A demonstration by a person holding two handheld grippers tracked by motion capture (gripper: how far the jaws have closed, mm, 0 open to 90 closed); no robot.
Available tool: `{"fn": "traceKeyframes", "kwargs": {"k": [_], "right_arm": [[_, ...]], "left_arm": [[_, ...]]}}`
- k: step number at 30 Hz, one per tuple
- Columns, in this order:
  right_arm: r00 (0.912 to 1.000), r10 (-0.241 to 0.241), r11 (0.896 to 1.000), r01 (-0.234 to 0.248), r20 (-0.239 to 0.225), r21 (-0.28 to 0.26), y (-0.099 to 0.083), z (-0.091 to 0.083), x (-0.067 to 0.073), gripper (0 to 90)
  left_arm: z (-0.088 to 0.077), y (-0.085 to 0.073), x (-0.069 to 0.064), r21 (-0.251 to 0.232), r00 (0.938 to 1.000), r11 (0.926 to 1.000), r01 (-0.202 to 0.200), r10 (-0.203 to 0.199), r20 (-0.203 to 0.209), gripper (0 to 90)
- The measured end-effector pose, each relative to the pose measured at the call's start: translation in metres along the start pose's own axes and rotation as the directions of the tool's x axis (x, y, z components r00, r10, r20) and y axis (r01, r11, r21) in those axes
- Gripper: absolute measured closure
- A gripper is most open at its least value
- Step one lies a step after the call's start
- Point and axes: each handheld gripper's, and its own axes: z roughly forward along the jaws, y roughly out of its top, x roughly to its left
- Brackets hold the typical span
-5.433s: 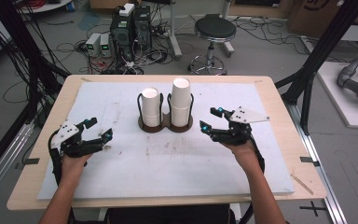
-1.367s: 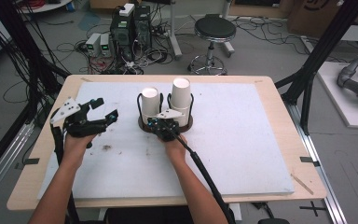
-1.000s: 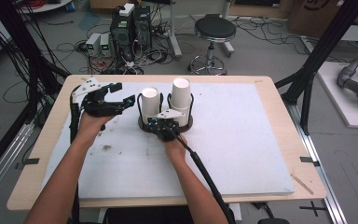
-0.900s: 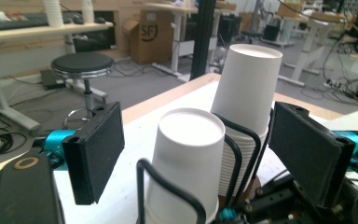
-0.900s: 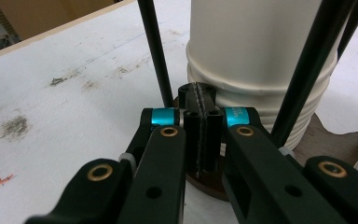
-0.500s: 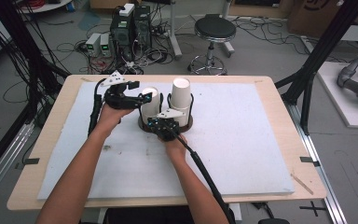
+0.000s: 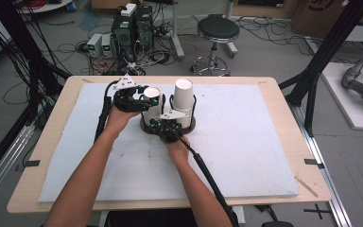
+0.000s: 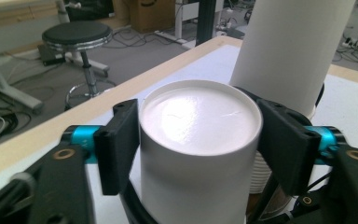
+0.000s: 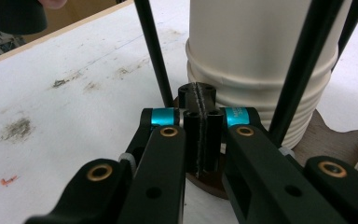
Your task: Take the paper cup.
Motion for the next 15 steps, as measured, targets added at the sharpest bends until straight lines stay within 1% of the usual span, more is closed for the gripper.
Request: {"fn": "traceKeyframes", "kwargs": {"k": [3,7,11,13,14,15], "right_arm": [[1.0000,-0.003,1.000,0.003,0.000,0.000,0.000,0.000,0.000,90.0],[1.0000,-0.003,1.000,0.003,0.001,0.001,0.000,0.000,0.000,90.0],[1.0000,-0.003,1.000,0.003,0.001,0.002,0.000,0.001,0.001,90.0],[1.0000,-0.004,1.000,0.004,0.000,0.003,0.000,0.001,0.000,90.0],[1.0000,-0.004,1.000,0.004,0.000,0.003,0.000,0.001,0.000,90.0],[1.0000,-0.004,1.000,0.004,0.001,0.005,0.000,0.001,0.000,90.0]], "left_arm": [[-0.001,0.000,0.001,0.004,1.0000,1.0000,0.007,-0.007,0.007,33.4],[-0.002,0.002,0.001,-0.005,1.0000,1.0000,0.003,-0.003,0.006,34.3],[-0.007,0.008,0.002,-0.036,1.0000,0.9993,0.004,-0.004,0.003,34.8],[-0.011,0.013,0.002,-0.077,0.9999,0.9970,0.013,-0.013,-0.005,34.9],[-0.013,0.014,0.002,-0.095,0.9998,0.9953,0.021,-0.021,-0.003,34.9],[-0.015,0.016,0.003,-0.105,0.9997,0.9942,0.025,-0.025,-0.003,35.0]]}}
